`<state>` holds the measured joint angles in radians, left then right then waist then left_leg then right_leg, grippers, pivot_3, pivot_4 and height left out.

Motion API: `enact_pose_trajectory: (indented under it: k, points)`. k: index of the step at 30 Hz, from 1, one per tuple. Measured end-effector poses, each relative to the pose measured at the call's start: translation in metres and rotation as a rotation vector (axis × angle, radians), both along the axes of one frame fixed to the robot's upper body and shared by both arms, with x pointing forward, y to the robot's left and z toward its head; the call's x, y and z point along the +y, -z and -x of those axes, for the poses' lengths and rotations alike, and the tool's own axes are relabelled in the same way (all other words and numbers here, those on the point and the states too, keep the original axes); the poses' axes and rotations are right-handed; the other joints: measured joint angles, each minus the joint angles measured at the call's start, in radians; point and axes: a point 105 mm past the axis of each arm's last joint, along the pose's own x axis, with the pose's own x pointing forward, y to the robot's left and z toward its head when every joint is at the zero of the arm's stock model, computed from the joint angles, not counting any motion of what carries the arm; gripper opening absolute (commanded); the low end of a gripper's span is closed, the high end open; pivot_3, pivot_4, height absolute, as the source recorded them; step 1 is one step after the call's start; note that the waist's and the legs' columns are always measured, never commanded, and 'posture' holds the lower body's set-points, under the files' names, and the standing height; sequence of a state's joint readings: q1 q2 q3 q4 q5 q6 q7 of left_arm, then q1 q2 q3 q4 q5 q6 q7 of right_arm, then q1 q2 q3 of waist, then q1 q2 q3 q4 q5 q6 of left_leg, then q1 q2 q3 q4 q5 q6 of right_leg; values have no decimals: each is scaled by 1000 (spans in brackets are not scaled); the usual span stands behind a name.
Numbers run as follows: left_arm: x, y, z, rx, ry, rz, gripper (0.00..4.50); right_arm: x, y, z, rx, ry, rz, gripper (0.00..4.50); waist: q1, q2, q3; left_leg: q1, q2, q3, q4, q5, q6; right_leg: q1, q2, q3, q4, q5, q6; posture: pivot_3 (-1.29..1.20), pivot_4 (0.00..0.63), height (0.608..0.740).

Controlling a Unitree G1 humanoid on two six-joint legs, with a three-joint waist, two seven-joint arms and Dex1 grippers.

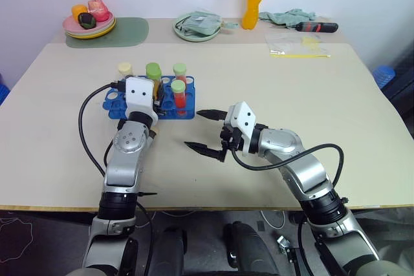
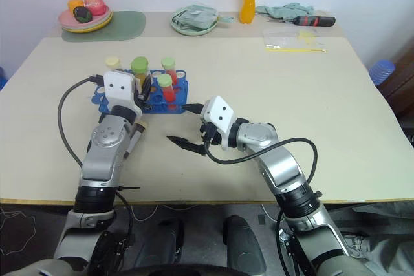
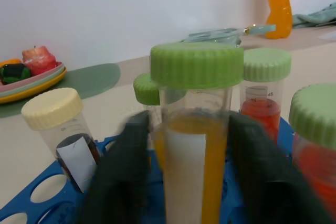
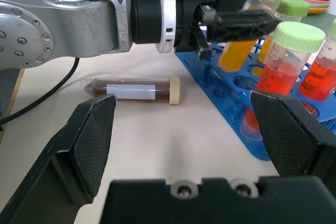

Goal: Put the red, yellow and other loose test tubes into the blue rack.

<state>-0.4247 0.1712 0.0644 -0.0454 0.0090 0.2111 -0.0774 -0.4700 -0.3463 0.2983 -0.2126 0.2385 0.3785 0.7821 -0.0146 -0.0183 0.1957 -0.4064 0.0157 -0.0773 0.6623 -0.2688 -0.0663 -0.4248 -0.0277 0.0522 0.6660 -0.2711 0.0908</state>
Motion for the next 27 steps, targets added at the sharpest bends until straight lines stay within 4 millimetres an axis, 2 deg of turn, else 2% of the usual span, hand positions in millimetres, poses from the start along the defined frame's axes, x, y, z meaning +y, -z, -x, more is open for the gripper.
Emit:
enact_pose_trajectory:
  k: [1,3,8,10,12,15,19,21,23,27]
  points:
    - [0,-1,0,-8,0,7,4311,0,0,0,0,0,0,4500,0,0,0,0,0,0,0,0,0,0,0,0,0,0,0,0,150,740]
    - [4,-12,5,-61,-13,70,4311,0,0,0,-1,-1,0,4500,-2,0,0,0,0,0,0,0,0,0,0,0,0,0,0,0,150,740]
    - [30,-74,28,-253,-67,109,4311,-1,1,2,2,1,6,4500,-1,0,0,0,0,0,0,0,0,0,0,0,0,0,0,0,150,740]
    - [31,-90,35,-239,-33,97,4311,-1,2,3,5,-2,6,4500,-2,0,0,0,0,0,0,0,0,0,0,0,0,0,0,0,150,740]
    - [23,-93,45,-163,56,51,4420,-2,2,4,8,-6,8,4500,-4,0,0,0,0,0,0,0,0,0,0,0,0,0,0,0,150,740]
    - [11,-73,61,62,153,-61,4420,-1,2,5,9,-14,10,4500,-9,0,0,0,0,-1,0,0,0,0,1,0,1,0,0,0,150,740]
    - [31,-23,76,505,96,-193,4420,-3,3,5,10,-21,22,4500,-25,0,0,1,0,-2,0,0,0,1,2,0,2,0,0,0,150,740]
    - [49,-1,85,721,74,-233,4420,-4,4,6,11,-31,30,4500,-30,0,0,1,0,-2,0,0,0,1,2,0,2,0,0,0,150,740]
    - [56,8,90,842,103,-234,4420,-6,5,6,12,-46,52,4500,-30,0,0,1,1,-3,0,0,0,1,2,-1,2,-1,0,0,150,740]
    - [52,10,88,949,172,-245,4420,-7,1,12,-5,-138,107,4500,-25,0,0,1,0,-3,0,0,0,2,0,-1,1,0,0,0,150,740]
